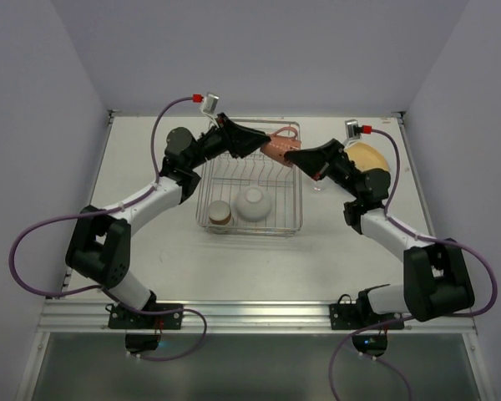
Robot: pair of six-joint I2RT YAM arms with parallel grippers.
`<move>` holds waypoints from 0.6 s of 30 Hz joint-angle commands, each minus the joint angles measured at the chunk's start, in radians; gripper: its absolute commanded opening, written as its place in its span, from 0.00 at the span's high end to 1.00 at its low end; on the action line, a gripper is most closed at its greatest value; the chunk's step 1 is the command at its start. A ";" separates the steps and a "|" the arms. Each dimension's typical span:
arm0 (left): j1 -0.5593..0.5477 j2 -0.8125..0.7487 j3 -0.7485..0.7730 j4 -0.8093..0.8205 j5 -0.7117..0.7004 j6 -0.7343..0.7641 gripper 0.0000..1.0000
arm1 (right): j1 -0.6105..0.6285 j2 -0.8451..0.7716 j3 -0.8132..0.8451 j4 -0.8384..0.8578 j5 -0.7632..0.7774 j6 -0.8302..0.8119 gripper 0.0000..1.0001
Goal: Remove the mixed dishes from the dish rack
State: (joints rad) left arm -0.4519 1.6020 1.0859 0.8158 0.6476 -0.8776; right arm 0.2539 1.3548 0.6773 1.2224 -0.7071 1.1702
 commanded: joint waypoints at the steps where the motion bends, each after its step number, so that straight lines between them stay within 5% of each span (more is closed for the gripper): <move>1: 0.002 -0.033 -0.015 -0.012 0.020 0.039 0.47 | -0.001 -0.063 0.013 0.115 -0.005 -0.001 1.00; 5: 0.022 -0.056 -0.024 -0.012 0.011 0.034 0.24 | -0.021 -0.086 0.013 0.068 -0.020 -0.007 1.00; 7: 0.041 -0.079 -0.038 -0.015 0.006 0.040 0.02 | -0.028 -0.111 0.011 0.005 -0.023 -0.029 1.00; 12: 0.068 -0.122 -0.050 -0.081 0.000 0.086 0.00 | -0.050 -0.178 0.005 -0.105 0.003 -0.093 1.00; 18: 0.071 -0.174 -0.099 -0.096 0.052 0.175 0.00 | -0.050 -0.270 0.092 -0.464 0.058 -0.263 1.00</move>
State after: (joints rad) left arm -0.3851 1.4719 1.0126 0.7158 0.6518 -0.7757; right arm 0.2066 1.1435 0.6758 0.9283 -0.7139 1.0409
